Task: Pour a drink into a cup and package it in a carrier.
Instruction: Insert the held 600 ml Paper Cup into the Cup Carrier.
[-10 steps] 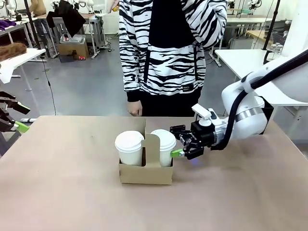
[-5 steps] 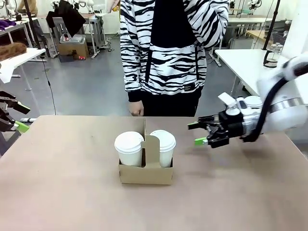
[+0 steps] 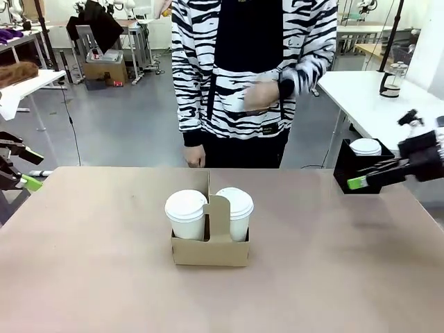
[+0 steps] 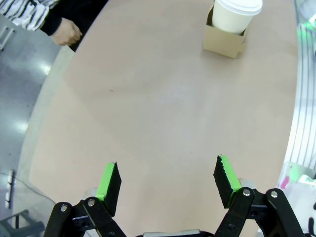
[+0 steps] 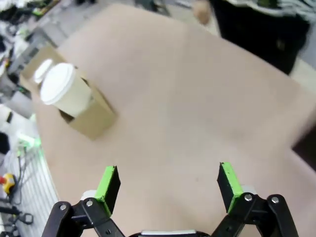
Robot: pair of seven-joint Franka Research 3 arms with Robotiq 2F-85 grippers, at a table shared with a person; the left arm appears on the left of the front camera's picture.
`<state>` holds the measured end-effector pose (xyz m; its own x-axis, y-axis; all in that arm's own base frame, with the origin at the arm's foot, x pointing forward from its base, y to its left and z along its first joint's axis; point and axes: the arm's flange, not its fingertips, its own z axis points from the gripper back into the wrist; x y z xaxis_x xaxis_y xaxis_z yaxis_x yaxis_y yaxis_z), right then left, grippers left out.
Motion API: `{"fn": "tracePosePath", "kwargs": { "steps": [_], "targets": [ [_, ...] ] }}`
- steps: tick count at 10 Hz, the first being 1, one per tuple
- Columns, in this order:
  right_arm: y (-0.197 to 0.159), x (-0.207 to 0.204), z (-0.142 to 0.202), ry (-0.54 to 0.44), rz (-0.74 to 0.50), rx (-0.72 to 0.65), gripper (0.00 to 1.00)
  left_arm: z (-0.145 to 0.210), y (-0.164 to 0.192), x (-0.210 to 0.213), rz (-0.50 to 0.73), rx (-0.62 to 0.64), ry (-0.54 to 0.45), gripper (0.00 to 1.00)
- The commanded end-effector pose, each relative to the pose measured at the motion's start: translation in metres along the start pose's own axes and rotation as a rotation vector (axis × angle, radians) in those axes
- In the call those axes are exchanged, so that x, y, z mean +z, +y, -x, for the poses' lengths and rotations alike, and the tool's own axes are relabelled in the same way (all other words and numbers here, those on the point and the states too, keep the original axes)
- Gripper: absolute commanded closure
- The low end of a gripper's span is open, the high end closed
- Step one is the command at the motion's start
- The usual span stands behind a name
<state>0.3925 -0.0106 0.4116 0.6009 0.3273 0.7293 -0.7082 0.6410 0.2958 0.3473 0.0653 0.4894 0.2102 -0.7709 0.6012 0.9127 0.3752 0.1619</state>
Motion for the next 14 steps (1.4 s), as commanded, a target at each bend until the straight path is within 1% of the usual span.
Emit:
{"fn": "tracePosePath", "kwargs": {
  "steps": [1,2,3,4,14],
  "targets": [
    [0.036,0.031,0.02,0.102,0.042,-0.105,0.0,-0.001,0.001,0.0,0.007,0.001,-0.021,0.06],
    [0.037,0.038,0.025,0.13,0.091,-0.134,0.0,-0.001,0.001,0.0,0.007,0.001,-0.021,0.06],
    [0.029,0.038,0.025,0.157,0.191,-0.126,0.0,-0.001,0.001,0.0,0.007,0.001,-0.021,0.06],
    [0.0,0.033,-0.003,0.092,0.088,-0.096,0.0,-0.001,0.001,0.0,0.007,0.001,-0.021,0.06],
    [0.0,0.033,-0.003,0.092,0.088,-0.096,0.0,-0.001,0.001,0.0,0.007,0.001,-0.021,0.06]
  ]
}}
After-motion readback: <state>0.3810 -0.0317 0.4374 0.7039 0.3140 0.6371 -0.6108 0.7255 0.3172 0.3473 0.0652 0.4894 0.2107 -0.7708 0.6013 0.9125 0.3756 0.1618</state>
